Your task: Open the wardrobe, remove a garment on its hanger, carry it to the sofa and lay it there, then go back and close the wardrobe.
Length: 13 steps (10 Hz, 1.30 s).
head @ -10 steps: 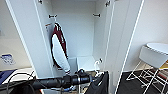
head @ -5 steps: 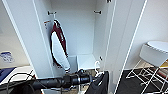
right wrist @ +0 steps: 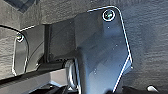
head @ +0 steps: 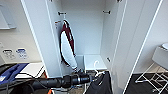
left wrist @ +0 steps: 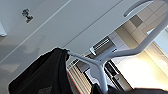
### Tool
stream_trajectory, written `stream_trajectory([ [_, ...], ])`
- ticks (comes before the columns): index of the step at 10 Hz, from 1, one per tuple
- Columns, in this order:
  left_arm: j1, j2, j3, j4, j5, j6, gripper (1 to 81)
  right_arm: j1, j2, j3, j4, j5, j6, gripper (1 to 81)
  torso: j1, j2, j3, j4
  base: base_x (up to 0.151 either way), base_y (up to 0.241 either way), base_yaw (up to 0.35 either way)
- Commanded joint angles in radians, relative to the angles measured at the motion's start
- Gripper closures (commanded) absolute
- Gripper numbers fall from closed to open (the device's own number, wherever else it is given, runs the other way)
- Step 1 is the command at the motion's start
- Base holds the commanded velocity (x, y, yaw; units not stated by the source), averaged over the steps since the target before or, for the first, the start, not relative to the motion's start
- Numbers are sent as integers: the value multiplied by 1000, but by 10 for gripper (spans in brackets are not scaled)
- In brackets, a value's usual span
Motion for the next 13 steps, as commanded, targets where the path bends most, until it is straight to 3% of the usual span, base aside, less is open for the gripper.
stream_trajectory([
  [1, -159, -2, 43, 11, -38, 1, 811, 38, -1, -3, 8, -46, 0, 10, 0, 0, 0, -3, 0, 0, 0],
  [2, -159, -5, 44, 13, -40, 1, 811, 38, -1, -3, 8, -46, -1, 10, 0, 0, 0, 18, 0, 0, 0],
  [3, -159, -8, 47, 13, -40, 1, 811, 36, -1, -3, 8, -45, 0, 10, 0, 0, 0, 23, 0, 0, 0],
  [13, -148, -20, 44, 8, -76, -2, 811, 34, -1, -3, 10, -43, 0, 10, 0, 0, 0, 22, 0, 0, 0],
])
